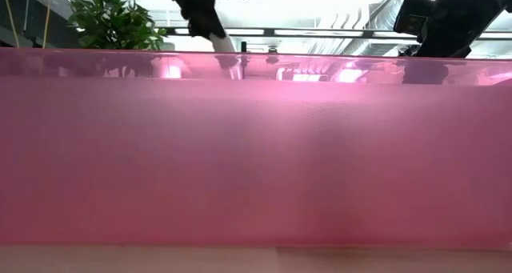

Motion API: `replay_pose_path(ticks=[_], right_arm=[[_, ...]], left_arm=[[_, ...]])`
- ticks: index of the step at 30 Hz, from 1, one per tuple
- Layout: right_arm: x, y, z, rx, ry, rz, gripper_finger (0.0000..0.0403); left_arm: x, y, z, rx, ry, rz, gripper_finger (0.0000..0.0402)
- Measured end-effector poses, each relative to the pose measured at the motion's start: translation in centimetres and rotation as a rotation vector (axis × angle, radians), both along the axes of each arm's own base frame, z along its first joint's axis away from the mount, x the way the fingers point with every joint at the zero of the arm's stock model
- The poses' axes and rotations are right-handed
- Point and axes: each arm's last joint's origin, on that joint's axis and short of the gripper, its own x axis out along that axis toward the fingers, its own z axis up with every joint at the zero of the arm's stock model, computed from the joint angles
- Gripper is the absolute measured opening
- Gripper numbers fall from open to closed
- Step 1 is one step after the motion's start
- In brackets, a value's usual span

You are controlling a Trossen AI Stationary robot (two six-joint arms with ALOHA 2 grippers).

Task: Pick and place pill bottles into a basket
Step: Put the white medicine bottle into the red bin

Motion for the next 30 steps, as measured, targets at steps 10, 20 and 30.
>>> replay_pose_path(ticks=[10,20,30], right_arm=[[0.0,0.0,0.0,0.002,0.0,-0.001,0.0287],[0.0,0.0,0.0,0.011,-0.001,-0.011,0.0287],[0.0,0.0,0.0,0.017,-0.001,-0.017,0.0287]], left_arm=[[-2.5,-3.5,3.1,0.031,-0.101,-0.082,0.0192],[-3.2,-8.7,4.6,0.022,-0.166,-0.218,0.0192],[-2.9,-14.0,4.6,0.052,-0.162,-0.33,0.0192]])
